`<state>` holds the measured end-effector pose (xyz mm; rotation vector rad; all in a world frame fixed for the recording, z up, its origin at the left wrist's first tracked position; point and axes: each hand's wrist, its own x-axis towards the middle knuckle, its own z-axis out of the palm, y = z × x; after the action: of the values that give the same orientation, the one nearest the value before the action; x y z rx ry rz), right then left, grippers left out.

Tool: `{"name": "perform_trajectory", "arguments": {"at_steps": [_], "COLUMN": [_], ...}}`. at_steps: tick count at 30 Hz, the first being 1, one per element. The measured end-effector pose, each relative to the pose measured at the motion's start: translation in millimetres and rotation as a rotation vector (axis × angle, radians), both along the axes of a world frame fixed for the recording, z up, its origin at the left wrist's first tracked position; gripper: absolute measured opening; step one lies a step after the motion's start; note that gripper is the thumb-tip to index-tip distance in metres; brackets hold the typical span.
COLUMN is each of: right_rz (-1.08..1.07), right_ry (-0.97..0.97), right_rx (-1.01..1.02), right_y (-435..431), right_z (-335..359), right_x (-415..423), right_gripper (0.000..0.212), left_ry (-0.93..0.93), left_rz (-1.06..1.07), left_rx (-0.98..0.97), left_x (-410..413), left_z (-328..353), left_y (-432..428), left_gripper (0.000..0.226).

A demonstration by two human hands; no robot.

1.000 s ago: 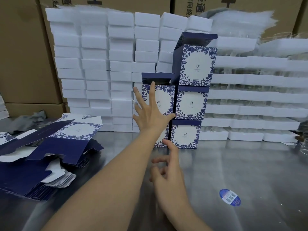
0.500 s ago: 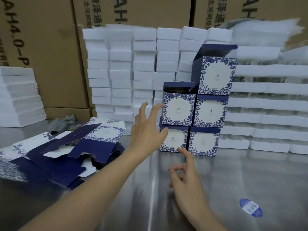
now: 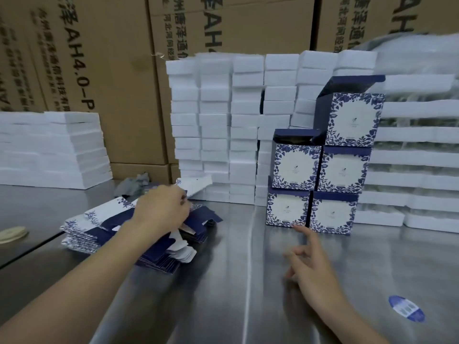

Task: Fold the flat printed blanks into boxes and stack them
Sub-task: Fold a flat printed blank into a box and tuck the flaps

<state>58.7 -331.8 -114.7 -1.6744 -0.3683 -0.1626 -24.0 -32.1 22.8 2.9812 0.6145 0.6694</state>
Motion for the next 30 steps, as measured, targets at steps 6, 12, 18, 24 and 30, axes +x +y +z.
{"name": "perform_trajectory", "arguments": {"at_steps": [6,12,18,24,30], "right_rz": [-0.004,-0.039,-0.084,-0.175,-0.268], "right_ry": [0.055,0.171,0.48,0.262,-0.05], "right_rx": [-0.01,0.059,0.507,0.504,0.053], "right_y": [0.4,-13.1,-46.5,-66.3,-61.0], "right_z": [10.0,10.7,4.8,34.6,35.5], "right_x": [-8.9,-30.4,-52.0,-49.2,-53.5], "right_gripper": [0.051,0.025,0.045,0.035,0.038], "left_ry": [-0.623,-0.994,-0.481,-0.514,-0.551], "left_rz": [-0.086,-0.381,-0.298,-0.311,-0.35], "left_rx": [-0.171,-1.075,-1.789,-1.881,-1.788], "left_x": [-68.6,-80.6,-48.0,-24.9,-26.6], "left_z": [89.4,33.4,-74.1,-97.1,-100.3], "left_y": [-7.2,-87.4,-138.5,-129.2,-135.7], "left_gripper": [0.026,0.035,0.049,0.056,0.056]}}
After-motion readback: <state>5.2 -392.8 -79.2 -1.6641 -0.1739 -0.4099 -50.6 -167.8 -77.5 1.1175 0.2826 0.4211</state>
